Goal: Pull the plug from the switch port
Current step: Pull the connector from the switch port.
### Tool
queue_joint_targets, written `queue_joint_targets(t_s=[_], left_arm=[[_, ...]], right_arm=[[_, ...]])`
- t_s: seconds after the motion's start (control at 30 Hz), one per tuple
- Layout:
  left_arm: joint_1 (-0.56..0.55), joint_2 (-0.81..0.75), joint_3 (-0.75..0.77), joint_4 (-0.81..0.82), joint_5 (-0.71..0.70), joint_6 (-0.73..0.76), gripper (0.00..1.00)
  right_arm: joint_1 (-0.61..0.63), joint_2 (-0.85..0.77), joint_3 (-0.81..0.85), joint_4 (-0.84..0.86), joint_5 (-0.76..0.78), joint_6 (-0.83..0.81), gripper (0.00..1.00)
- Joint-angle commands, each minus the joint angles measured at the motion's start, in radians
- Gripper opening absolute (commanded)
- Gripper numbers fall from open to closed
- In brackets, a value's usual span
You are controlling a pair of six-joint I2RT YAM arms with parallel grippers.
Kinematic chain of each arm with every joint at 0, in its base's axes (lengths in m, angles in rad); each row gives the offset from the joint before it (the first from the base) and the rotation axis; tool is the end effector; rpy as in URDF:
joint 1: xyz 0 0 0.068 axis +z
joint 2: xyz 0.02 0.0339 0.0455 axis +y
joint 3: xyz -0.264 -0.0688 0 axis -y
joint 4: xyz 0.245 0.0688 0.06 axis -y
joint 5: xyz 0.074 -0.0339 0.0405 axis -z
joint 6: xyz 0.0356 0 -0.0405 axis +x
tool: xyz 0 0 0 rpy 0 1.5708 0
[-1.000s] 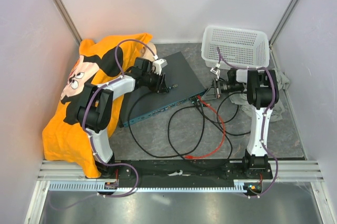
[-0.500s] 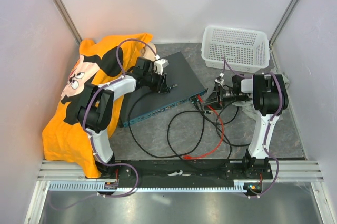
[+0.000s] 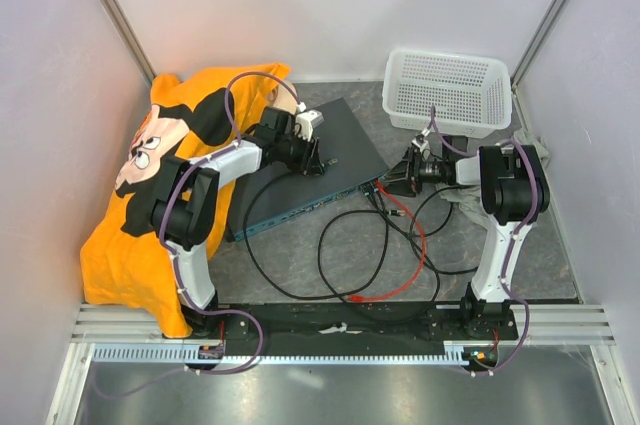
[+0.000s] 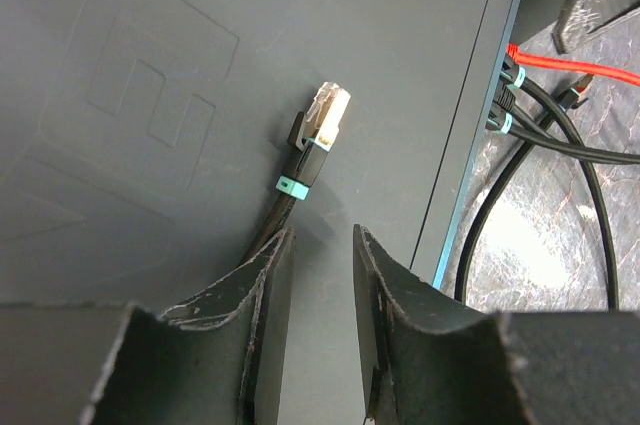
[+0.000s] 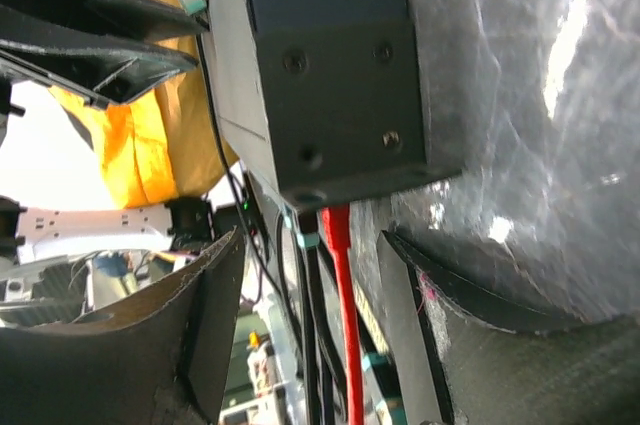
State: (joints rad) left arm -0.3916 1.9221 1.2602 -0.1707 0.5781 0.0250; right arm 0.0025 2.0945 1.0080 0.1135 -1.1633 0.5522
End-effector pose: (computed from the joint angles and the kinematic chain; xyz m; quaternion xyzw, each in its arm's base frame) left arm 0.3723 -0.1748 0.1813 0.2855 0.8534 -0.3244 0.2916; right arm 0.3687 0.0336 0.0804 0.0610 0.8124 0.5723 0.0929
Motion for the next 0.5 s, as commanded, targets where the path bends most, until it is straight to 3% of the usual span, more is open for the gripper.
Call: queue_joint_targets(t_s=[0.0, 0.23, 0.47], left_arm=[[-0.009, 0.054, 0.008, -0.059, -0.049, 0.044, 0.38], [-0.009, 0.058, 0.007, -0.061, -0.053, 0.044, 0.38], [-0.009, 0.077, 0.011, -0.059, -0.050, 0.041, 0.38]], right_arm=[[0.028, 0.022, -0.074, 0.221, 0.284, 0.072, 0.65], [0.069, 0.029, -0.083, 0.278, 0.321, 0.143, 0.65], [0.082, 0.081, -0.103, 0.371, 0.260, 0.216, 0.58]])
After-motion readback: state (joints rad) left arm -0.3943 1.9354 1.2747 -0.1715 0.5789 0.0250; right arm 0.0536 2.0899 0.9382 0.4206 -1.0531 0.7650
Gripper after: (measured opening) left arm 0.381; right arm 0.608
